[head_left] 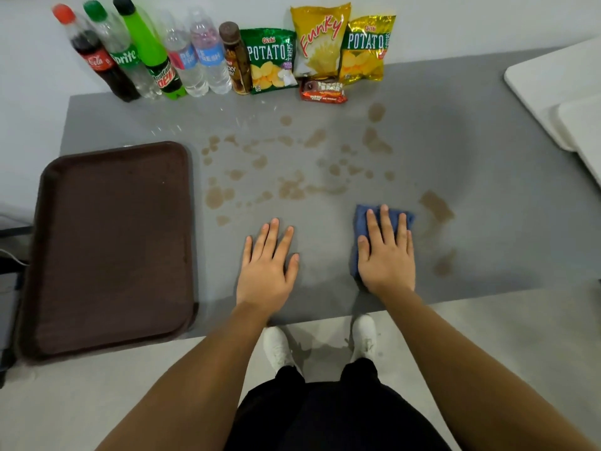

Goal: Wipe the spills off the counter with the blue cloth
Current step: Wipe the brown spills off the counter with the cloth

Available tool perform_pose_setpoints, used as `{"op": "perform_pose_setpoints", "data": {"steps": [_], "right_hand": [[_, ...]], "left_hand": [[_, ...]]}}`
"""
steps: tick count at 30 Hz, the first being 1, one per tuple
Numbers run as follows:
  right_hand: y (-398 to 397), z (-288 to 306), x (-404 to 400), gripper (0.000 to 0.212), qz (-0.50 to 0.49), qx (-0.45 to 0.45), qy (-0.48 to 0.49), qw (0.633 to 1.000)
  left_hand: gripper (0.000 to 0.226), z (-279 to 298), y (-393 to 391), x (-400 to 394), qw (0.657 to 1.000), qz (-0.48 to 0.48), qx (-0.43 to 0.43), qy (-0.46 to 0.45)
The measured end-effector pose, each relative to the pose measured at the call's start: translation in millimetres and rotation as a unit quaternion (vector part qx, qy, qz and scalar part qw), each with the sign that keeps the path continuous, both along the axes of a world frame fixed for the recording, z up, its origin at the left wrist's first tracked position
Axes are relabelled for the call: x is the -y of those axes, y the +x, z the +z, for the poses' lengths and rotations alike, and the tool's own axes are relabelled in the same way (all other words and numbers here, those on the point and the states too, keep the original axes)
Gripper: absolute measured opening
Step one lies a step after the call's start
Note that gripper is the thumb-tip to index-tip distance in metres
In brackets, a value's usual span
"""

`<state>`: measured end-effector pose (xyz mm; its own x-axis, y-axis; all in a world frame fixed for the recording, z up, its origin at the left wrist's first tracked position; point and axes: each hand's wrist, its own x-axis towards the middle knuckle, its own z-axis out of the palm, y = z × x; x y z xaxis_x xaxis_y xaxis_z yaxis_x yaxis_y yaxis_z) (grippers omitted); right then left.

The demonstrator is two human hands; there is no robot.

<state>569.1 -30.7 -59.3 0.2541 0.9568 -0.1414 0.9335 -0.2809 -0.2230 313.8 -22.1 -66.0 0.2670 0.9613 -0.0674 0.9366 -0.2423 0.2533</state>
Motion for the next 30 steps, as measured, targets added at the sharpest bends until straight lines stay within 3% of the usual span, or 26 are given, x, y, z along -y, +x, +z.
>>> {"op": "perform_pose_setpoints", "data": {"steps": [7,11,15,19,24,30], "right_hand": [[56.8,4.6,-39.1,0.063,0.073,0.008,0.018,0.997],[91.2,1.0,-28.3,0.063,0.009,0.006,0.012,1.000],[67.0,-1.3,1.9,0.063,-0.056,0.011,0.032,0.998],[33.8,-2.4,4.0,0.062,0.007,0.021,0.047,0.999],[57.7,1.1,-35.4,0.061,0.086,0.011,0.021,0.996],[112.0,5.5,-38.6,0.061,0.029,0.007,0.027,0.999]], "left_hand": [[0.061,-6.1,-22.5,-1.5,1.000,-0.009,-0.013,0.001],[0.060,-5.7,-19.1,-0.3,1.000,0.003,0.002,0.012],[0.061,-6.6,-18.3,-1.1,1.000,0.006,0.006,0.016],[0.061,-6.3,-19.0,-0.6,1.000,0.007,0.002,0.015],[0.061,-5.3,-19.7,-0.6,1.000,0.006,0.001,0.012],[0.060,-5.6,-18.7,-0.4,1.000,0.005,0.006,0.007]]}}
